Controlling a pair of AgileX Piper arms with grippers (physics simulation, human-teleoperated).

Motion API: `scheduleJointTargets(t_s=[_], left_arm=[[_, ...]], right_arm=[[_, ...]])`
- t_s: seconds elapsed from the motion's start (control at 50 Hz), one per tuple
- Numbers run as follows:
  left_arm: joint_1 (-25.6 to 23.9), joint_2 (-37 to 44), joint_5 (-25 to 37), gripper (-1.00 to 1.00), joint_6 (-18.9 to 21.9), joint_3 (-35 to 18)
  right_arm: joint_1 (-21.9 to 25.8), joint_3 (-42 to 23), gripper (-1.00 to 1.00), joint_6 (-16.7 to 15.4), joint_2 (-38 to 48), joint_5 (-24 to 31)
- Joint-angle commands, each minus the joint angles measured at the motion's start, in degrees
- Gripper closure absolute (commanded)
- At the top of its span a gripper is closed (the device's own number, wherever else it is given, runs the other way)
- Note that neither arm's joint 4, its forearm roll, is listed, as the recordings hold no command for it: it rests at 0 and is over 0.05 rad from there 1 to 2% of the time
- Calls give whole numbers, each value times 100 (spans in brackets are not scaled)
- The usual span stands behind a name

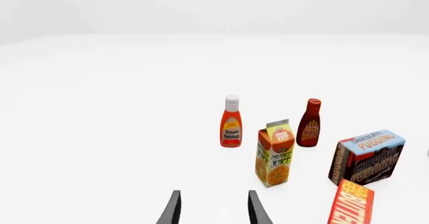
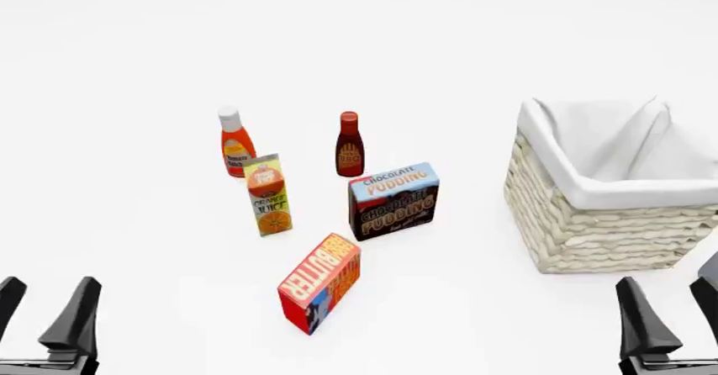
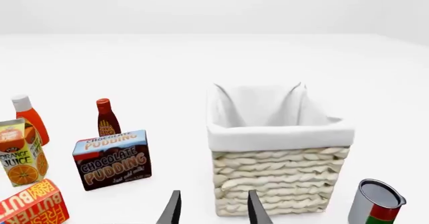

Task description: Pick the butter and place it in the basket.

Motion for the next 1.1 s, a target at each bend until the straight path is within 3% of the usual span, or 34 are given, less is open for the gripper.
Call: scheduleJointTargets(t_s=[0.02, 0.16, 0.22, 0.28, 0.34, 0.38, 0.42, 0.52, 0.58, 0.9, 0.94, 0.98, 1.04, 1.1], left_arm=[[0, 25, -6, -100, 0, -15], [0, 25, -6, -100, 0, -15], [0, 25, -6, -100, 0, -15], [0, 25, -6, -100, 0, -15], [0, 25, -6, -100, 0, -15], [0, 25, -6, -100, 0, -15], [0, 25, -6, -100, 0, -15], [0, 25, -6, -100, 0, -15], [0, 25, -6, -100, 0, -15], [0, 25, -6, -100, 0, -15], [0, 25, -6, -100, 0, -15], [0, 25, -6, -100, 0, -15], [0, 25, -6, -100, 0, -15], [0, 25, -6, -100, 0, -15]], right_arm=[[233, -37, -100, 40, 1, 67], [254, -29, -100, 157, 180, 49], [394, -80, -100, 714, 302, 41], [452, -20, -100, 556, 1026, -396], [445, -33, -100, 269, 817, -280], [497, -59, -100, 380, 697, -141], [399, -70, -100, 455, 1130, -350], [634, -302, -100, 584, 965, 18], [736, -487, -100, 847, 1570, -25], [1255, -1339, -100, 611, 1373, 1004], [1305, -1488, -100, 674, 1365, 1141], [1227, -1586, -100, 941, 1339, 1261], [1332, -1840, -100, 831, 1326, 1498], [1376, -1989, -100, 942, 1461, 1600]])
